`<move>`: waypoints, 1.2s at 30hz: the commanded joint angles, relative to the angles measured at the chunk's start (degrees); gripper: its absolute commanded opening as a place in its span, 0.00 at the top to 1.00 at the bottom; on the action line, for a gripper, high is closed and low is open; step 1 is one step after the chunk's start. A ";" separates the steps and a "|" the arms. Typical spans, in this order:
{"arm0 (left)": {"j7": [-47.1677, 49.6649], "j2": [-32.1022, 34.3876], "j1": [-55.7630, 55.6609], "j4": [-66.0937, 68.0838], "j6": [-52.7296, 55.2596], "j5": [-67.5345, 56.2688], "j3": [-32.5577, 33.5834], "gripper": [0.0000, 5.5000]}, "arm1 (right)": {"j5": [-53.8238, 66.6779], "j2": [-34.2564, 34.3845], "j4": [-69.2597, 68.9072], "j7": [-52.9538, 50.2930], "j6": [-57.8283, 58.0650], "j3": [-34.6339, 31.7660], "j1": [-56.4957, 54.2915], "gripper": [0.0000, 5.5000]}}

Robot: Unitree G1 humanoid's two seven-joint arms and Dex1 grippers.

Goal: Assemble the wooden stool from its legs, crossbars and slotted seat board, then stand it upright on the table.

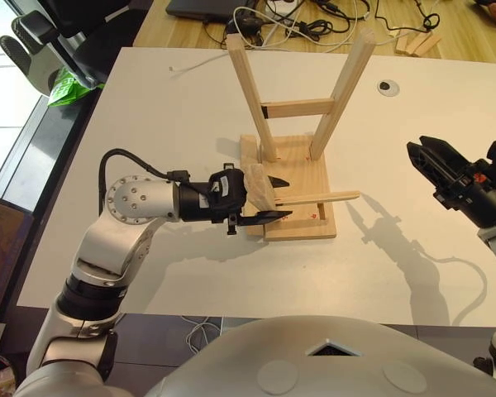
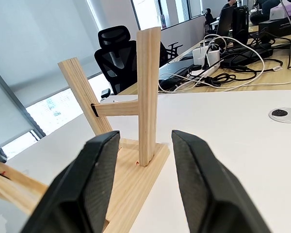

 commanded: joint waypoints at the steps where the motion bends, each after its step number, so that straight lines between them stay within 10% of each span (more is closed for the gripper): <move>1: 2.51 0.30 0.21 4.39 -2.86 6.86 -1.51 0.63 | -1.04 -1.06 0.19 -0.48 -0.19 1.51 -0.90 0.64; 15: -0.70 -2.18 -16.71 28.69 -4.70 6.50 -2.64 0.63 | -2.10 -2.32 3.25 0.29 0.04 5.32 -6.41 0.64; 36: 7.66 -7.41 -13.83 26.45 -1.66 6.41 0.43 0.63 | -3.84 -3.66 9.53 3.61 -1.16 7.73 -12.73 0.64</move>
